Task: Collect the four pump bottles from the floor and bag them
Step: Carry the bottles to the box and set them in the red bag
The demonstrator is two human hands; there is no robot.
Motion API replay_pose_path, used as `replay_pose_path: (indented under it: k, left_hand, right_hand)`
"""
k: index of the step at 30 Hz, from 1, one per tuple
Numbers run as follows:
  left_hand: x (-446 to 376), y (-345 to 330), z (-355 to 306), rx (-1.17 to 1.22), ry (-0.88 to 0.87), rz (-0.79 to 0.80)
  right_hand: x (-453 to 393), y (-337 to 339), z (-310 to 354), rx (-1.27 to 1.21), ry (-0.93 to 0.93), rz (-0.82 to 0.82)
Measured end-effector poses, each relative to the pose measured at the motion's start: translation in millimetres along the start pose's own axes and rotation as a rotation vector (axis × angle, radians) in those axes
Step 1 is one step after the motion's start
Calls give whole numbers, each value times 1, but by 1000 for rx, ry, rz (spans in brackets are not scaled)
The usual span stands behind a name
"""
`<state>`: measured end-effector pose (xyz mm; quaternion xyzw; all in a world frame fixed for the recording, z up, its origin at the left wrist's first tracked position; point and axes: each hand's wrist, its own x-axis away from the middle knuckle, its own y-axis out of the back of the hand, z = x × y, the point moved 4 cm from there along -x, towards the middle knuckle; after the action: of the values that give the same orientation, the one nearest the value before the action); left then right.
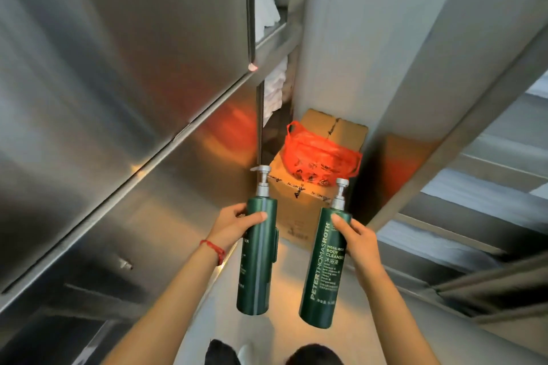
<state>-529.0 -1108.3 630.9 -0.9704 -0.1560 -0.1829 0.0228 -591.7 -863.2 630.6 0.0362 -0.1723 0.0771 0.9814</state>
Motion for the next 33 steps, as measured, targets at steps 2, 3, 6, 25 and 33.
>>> replay_pose_path:
  k: [2, 3, 6, 25, 33]
  left_hand:
    - [-32, -8, -11, -5, 8, 34]
    - [-47, -13, -16, -11, 13, 44]
    - [-96, -29, -28, -28, 10, 60]
    - [-348, -119, -117, -129, -145, 105]
    - [-439, -144, -124, -252, -181, 226]
  right_hand:
    - [-25, 3, 8, -29, -6, -35]
    - [-38, 6, 10, -40, -9, -52]
    - [-80, 12, 22, -57, -4, -84]
    - [-319, 38, 97, -101, 109, -232]
    - [-384, 31, 92, -74, 110, -370]
